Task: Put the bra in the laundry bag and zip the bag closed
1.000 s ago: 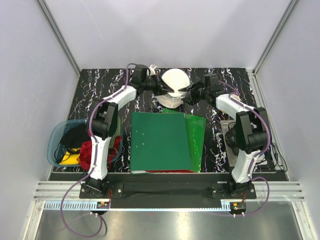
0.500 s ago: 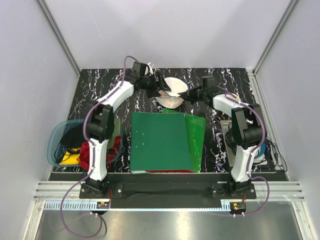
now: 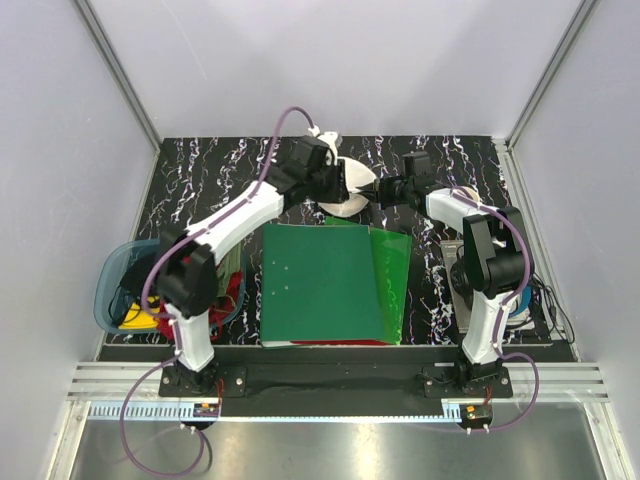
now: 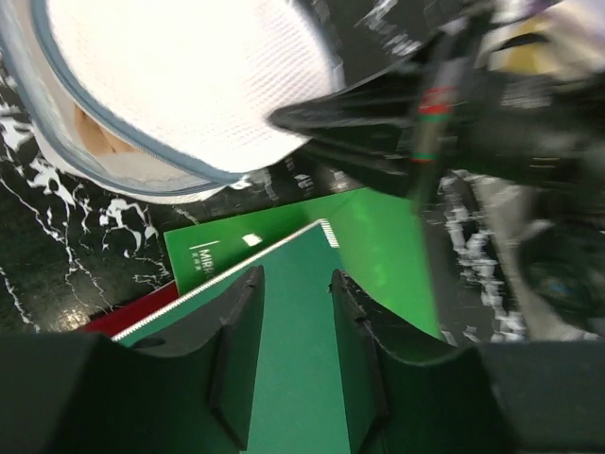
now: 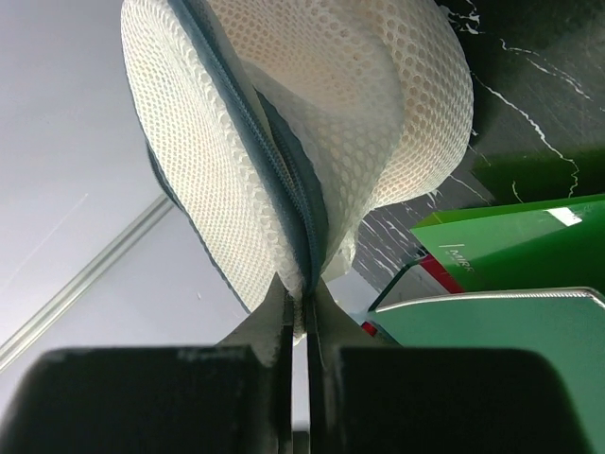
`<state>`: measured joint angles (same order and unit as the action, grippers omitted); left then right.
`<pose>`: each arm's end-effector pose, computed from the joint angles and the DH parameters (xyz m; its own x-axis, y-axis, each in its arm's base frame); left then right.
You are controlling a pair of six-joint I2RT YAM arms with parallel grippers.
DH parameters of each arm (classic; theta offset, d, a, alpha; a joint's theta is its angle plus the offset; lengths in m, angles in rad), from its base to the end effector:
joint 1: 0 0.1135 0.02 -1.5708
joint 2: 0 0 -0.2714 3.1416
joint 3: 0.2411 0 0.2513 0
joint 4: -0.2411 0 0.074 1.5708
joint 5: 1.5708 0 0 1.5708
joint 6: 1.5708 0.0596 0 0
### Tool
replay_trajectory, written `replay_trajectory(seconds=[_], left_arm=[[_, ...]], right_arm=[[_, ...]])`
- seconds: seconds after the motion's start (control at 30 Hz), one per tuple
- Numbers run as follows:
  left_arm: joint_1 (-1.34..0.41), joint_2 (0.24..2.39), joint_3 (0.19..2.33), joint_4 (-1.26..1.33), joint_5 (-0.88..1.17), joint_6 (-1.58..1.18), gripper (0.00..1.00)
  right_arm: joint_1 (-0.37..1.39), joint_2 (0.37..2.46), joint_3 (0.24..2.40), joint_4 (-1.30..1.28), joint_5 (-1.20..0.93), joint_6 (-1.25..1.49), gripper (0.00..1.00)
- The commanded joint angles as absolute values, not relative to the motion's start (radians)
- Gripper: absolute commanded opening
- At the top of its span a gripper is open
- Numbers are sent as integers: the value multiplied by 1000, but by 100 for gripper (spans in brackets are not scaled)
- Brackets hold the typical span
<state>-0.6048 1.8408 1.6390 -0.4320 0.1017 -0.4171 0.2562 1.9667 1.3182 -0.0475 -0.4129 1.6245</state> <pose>0.3675 -0.2614 0.3060 -0.7018 -0.0048 -0.7123 0.3813 0.8421 -0.3814 0.4332 0.1382 0.1819 -0.4959 0.8156 0.2981 0.6478 0.1189 0.7525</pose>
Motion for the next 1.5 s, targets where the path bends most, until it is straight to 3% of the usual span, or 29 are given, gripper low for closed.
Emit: replay_trajectory(seconds=[0.0,0.37,0.63,1.03,1.47], left_arm=[[-601,1936,1698,-420,23,-359,46],[-607,2037,1741,-347,-29,-368,44],[-611,2085,1781,-308,-31,-397,50],[-577,2126,1822,-341,-109,-376,0],[-448,2017,1643,-385,-6,-190,0]], right_arm=[[267,1916,1333,-60,-410,1693,0],[275,1921,1344,-74,-399,1755,0],[291,1931,1367,-86,-385,1773,0],[304,1913,1353,-97,-374,1755,0],[245,1919,1443,-241,-345,1376,0]])
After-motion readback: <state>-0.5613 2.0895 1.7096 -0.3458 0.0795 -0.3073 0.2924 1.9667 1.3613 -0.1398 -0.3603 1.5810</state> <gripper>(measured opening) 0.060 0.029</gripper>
